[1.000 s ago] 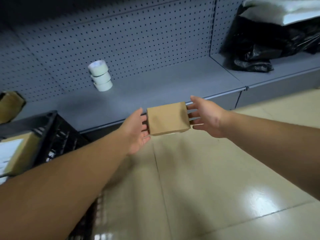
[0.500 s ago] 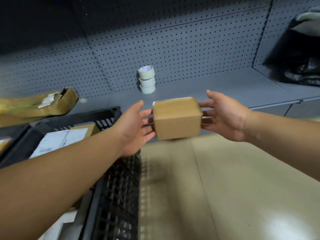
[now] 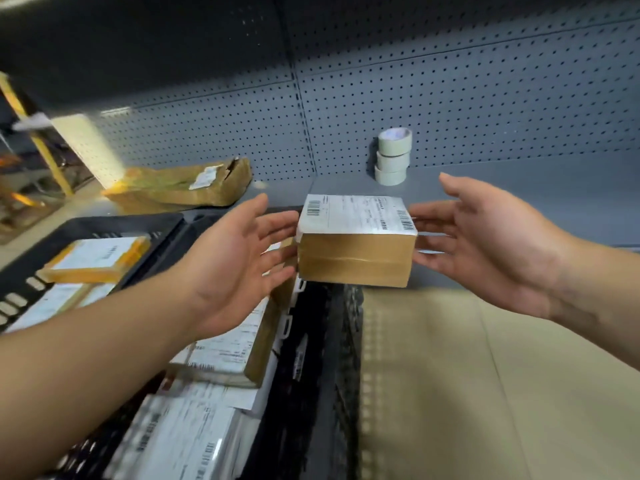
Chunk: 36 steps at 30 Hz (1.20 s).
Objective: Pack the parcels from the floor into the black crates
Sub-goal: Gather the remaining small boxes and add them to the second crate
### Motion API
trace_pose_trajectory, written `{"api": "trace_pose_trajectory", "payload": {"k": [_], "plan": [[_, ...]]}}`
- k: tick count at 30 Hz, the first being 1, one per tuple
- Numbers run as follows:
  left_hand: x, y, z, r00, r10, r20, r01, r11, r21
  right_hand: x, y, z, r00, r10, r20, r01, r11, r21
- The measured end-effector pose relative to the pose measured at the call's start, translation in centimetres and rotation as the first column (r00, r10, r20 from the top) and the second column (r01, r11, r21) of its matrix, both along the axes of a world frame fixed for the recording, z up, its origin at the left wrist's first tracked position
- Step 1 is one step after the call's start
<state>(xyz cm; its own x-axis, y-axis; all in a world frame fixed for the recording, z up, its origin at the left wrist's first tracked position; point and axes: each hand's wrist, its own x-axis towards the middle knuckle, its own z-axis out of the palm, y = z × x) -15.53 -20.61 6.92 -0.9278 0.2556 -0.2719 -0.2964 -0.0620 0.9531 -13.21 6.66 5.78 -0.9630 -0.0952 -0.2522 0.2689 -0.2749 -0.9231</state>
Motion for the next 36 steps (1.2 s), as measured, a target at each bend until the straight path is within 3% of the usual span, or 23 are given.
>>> {"api": "trace_pose_trajectory", "payload": {"k": [7, 16, 20, 23, 25, 26, 27, 28, 30, 34, 36], "plan": [[1.0, -7.1, 2.0, 1.000, 0.007, -0.005, -0.007, 0.996, -0.087, 0.7, -6.3, 1.7, 0.992, 0.122, 0.045, -0.121, 0.992, -0.021], [5.1, -15.1, 2.6, 0.977, 0.179, 0.112, -0.147, 0.958, -0.244, 3.6, -14.7, 1.2, 0.963, 0.235, 0.133, -0.227, 0.971, -0.071], [7.1, -17.5, 1.5, 0.947, 0.302, 0.109, -0.238, 0.889, -0.390, 5.6, -18.5, 0.9, 0.949, 0.200, 0.243, -0.200, 0.979, -0.025], [8.1, -18.8, 0.7, 0.943, 0.306, 0.127, -0.198, 0.827, -0.527, 6.8, -20.4, 0.6, 0.919, 0.296, 0.259, -0.276, 0.955, -0.110], [8.3, -19.7, 0.1, 0.943, 0.296, 0.152, -0.150, 0.786, -0.600, 7.4, -20.8, -0.2, 0.922, 0.225, 0.314, -0.141, 0.953, -0.267], [8.4, -20.0, -0.3, 0.942, 0.291, 0.170, -0.124, 0.769, -0.628, 7.7, -21.5, -0.7, 0.905, 0.267, 0.332, -0.181, 0.947, -0.267], [8.5, -20.4, -0.6, 0.941, 0.282, 0.187, -0.099, 0.758, -0.645, 7.5, -21.9, -1.5, 0.889, 0.350, 0.295, -0.300, 0.932, -0.203], [8.4, -20.8, -1.0, 0.940, 0.273, 0.206, -0.074, 0.750, -0.657, 7.5, -23.0, -1.7, 0.863, 0.353, 0.362, -0.346, 0.934, -0.085], [8.3, -21.3, -1.9, 0.938, 0.259, 0.231, -0.034, 0.731, -0.682, 8.0, -24.2, -3.2, 0.850, 0.281, 0.446, -0.334, 0.941, 0.043], [8.0, -22.0, -3.5, 0.935, 0.212, 0.285, 0.075, 0.666, -0.742, 8.4, -25.7, -5.9, 0.831, 0.346, 0.435, -0.401, 0.915, 0.040], [7.6, -22.2, -4.2, 0.946, 0.193, 0.261, 0.109, 0.569, -0.815, 8.3, -26.4, -6.6, 0.803, 0.396, 0.446, -0.457, 0.889, 0.034]]}}
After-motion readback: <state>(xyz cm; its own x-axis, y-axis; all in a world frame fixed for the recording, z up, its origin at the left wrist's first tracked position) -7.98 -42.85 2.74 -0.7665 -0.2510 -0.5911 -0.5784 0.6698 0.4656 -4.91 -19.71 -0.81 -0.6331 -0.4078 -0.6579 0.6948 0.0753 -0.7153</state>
